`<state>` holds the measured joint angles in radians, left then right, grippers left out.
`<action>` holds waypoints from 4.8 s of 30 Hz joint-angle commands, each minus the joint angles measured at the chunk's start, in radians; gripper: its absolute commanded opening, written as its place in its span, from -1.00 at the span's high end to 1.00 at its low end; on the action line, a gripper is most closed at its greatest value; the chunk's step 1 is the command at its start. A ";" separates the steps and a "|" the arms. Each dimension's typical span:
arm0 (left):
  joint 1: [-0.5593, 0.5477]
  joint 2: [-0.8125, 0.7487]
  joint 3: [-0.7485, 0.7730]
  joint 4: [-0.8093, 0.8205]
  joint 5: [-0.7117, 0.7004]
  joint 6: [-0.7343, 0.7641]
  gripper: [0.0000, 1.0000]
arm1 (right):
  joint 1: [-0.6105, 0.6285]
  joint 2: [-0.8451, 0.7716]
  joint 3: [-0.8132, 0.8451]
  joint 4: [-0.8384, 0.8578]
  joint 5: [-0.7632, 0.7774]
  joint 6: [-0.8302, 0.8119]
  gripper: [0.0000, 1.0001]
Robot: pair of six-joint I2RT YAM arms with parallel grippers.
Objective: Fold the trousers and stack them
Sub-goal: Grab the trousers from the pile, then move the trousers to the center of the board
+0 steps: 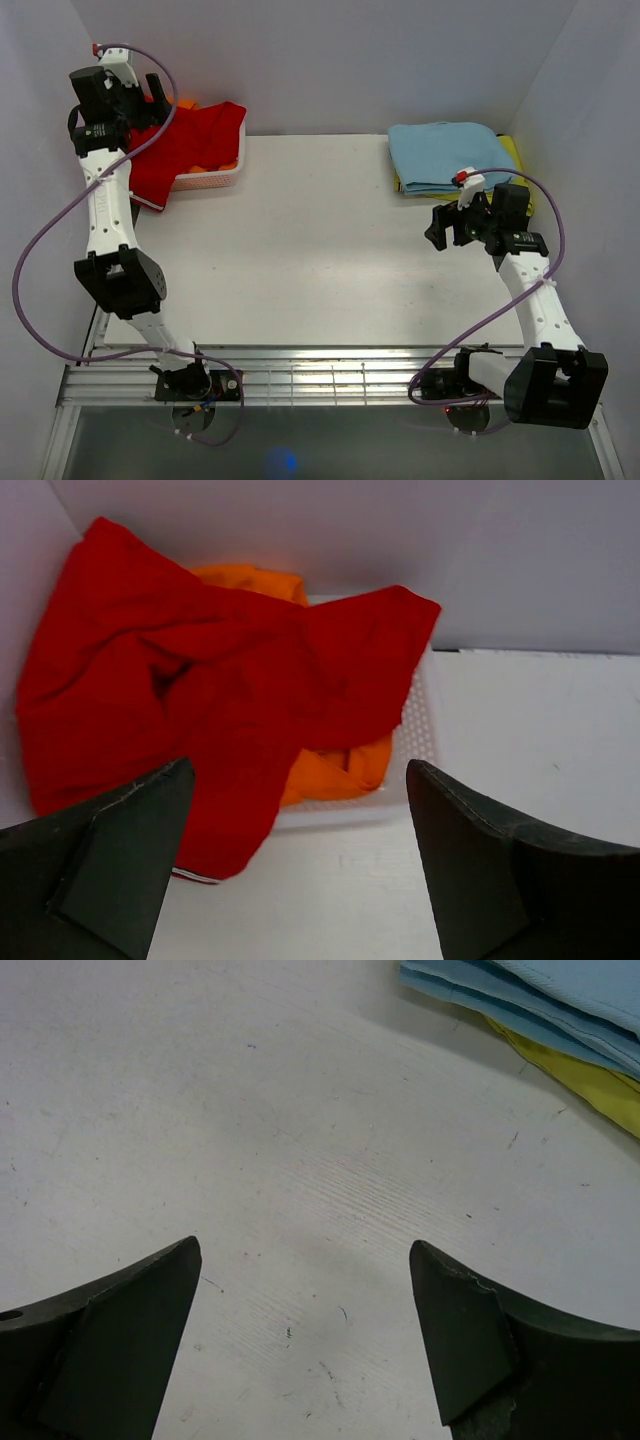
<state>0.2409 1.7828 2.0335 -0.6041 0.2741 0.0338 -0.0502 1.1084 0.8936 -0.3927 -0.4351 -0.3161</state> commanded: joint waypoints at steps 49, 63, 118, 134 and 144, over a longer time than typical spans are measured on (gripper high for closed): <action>0.124 0.131 0.275 0.521 0.503 -0.336 1.00 | 0.004 0.019 0.011 0.132 -0.056 0.058 -0.80; -0.182 -0.124 0.222 0.911 0.606 -0.801 1.00 | 0.004 -0.059 0.042 0.140 -0.030 0.086 -0.80; -0.195 -0.062 -1.225 0.957 0.517 1.965 -0.96 | 0.526 0.409 0.355 -0.379 0.225 -0.512 -0.02; -0.193 -0.008 -1.221 1.366 0.415 1.784 0.72 | 0.360 0.107 0.203 -0.174 0.351 -0.609 0.85; -0.164 -0.233 -1.085 1.292 0.220 1.520 1.00 | 0.061 -0.016 0.260 -0.078 0.093 -0.720 0.85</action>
<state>0.0349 1.7073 0.8825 0.6834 0.6319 1.6608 0.0635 1.1664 1.1110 -0.5499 -0.2749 -0.9314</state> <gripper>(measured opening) 0.026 0.189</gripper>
